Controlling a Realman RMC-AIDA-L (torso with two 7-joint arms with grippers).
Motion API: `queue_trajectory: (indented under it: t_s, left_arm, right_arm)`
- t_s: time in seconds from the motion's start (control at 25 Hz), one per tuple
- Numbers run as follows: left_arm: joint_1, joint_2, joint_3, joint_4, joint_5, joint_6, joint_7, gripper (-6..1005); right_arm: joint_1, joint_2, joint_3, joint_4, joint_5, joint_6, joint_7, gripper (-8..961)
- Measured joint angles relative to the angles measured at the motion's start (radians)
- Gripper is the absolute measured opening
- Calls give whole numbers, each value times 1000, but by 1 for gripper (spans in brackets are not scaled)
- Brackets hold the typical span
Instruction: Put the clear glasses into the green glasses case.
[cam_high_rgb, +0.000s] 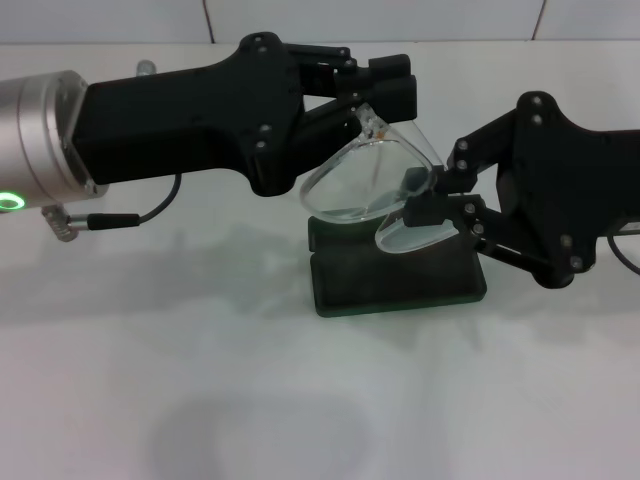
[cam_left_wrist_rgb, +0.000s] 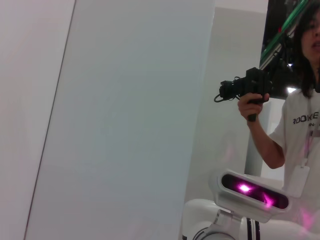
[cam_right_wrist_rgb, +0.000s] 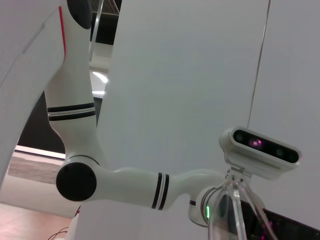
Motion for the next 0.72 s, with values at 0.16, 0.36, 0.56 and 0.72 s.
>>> queue_trajectory:
  t_s: [0.16, 0.36, 0.56, 0.72]
  left_arm:
    - [0, 0, 0, 0, -1, 0, 0, 152]
    - [0, 0, -5, 0, -1, -3, 5, 152]
    - [0, -1, -30, 0, -3, -4, 6, 152]
    - [-6, -2, -48, 0, -3, -5, 7, 151]
  right_arm:
    - [1, 0, -1, 0, -3, 0, 0, 74]
    - [3, 0, -3, 0, -8, 0, 0, 74]
    - [3, 0, 0, 6, -8, 0, -1, 73]
    - [2, -1, 1, 10, -7, 0, -12, 72]
